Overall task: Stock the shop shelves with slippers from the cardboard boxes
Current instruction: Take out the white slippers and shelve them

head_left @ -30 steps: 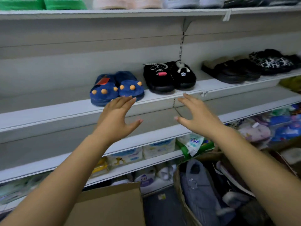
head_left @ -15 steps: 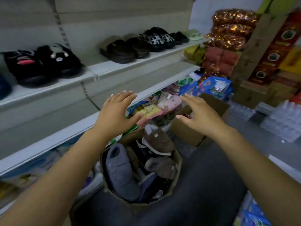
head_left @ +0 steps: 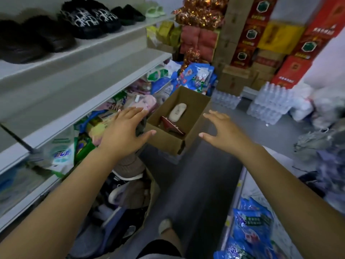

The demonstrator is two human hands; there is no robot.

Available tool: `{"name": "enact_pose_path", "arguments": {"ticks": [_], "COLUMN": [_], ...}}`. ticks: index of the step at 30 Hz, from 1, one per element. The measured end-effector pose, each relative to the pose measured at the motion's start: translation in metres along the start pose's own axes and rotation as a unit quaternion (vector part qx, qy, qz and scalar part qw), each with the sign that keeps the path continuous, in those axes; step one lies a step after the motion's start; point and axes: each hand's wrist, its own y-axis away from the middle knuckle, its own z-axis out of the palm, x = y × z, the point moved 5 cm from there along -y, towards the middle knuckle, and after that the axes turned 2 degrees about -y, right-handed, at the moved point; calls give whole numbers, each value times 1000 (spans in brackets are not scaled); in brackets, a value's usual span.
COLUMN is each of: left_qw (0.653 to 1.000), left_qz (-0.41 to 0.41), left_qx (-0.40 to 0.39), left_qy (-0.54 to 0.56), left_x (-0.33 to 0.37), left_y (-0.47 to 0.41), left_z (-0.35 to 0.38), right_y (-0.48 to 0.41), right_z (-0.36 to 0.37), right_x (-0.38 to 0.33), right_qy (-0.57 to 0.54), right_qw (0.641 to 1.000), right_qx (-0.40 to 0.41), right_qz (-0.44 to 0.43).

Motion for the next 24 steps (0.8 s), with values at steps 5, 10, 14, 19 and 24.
{"name": "enact_pose_path", "arguments": {"ticks": [5, 10, 14, 19, 24], "left_qw": [1000, 997, 993, 979, 966], "left_qz": [9, -25, -50, -105, -148], "left_qx": [-21, -68, -99, -168, -213], "left_qy": [12, 5, 30, 43, 0], "left_x": [1, -15, -24, -33, -50], "left_y": [-65, -134, -175, -216, -263], "left_z": [44, 99, 140, 195, 258], "right_y": [-49, -120, -173, -237, -328], "right_z": [1, 2, 6, 35, 62], "right_x": [39, 79, 109, 154, 192], "right_qy": [6, -2, -8, -33, -46], "right_qw": [999, 997, 997, 993, 985], "right_qx": [-27, -60, -58, -108, -166], "right_qz": [24, 43, 45, 44, 8]}}
